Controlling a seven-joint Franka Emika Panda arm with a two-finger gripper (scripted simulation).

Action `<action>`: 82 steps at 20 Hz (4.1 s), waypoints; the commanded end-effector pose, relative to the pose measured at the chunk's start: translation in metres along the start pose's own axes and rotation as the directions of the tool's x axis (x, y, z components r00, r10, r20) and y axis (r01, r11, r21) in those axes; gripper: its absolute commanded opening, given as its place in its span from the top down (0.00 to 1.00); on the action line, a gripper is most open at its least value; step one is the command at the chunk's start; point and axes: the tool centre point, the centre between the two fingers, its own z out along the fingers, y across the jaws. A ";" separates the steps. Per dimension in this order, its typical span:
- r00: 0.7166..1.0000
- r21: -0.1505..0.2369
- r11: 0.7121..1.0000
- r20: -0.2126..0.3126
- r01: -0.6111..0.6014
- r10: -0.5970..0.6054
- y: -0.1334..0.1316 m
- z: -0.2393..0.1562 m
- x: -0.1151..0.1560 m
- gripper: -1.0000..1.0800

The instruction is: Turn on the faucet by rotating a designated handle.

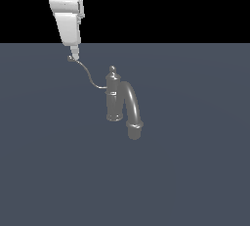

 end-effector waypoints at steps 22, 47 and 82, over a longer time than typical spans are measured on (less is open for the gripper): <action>1.000 0.001 1.000 -0.001 -0.008 0.008 0.045 0.003 0.000 1.00; 1.000 0.008 1.000 -0.003 -0.016 0.016 0.111 0.001 0.027 1.00; 1.000 0.001 1.000 -0.002 -0.009 0.009 0.160 0.002 0.164 1.00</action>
